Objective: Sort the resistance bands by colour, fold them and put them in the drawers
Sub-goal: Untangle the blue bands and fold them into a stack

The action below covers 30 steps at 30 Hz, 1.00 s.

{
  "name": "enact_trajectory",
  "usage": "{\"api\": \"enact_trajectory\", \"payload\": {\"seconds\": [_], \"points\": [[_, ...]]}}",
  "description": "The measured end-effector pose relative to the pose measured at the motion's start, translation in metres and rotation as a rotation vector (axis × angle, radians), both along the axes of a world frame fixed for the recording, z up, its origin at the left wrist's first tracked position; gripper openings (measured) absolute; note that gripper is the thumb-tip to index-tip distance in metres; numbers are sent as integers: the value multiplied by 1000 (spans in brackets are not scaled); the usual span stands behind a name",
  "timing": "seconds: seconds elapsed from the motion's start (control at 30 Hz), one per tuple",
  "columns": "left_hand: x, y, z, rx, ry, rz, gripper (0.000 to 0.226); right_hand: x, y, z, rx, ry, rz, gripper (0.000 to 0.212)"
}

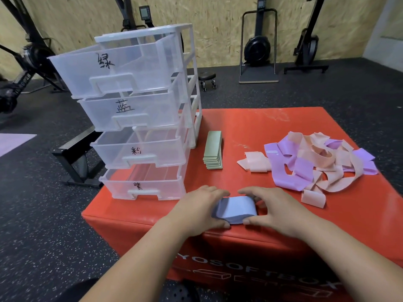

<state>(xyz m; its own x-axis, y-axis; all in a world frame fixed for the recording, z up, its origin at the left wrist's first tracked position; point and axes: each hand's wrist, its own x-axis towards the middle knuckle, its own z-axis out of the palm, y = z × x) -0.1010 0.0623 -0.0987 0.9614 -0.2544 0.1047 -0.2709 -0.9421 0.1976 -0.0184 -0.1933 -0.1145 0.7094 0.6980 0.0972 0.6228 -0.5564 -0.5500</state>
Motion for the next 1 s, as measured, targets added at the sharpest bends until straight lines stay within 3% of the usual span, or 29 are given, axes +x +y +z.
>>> {"api": "enact_trajectory", "payload": {"seconds": [0.13, 0.27, 0.73, 1.0], "points": [[4, 0, -6, 43, -24, -55, 80, 3, 0, 4, -64, -80, 37, 81], [5, 3, -5, -36, 50, -25, 71, 3, 4, 3, -112, -153, 61, 77], [2, 10, -9, -107, 23, 22, 69, 9, 11, 16, -98, -58, 42, 78], [2, 8, -7, -72, 15, 19, 81, 14, 12, 30, -15, 53, -29, 83]]}}
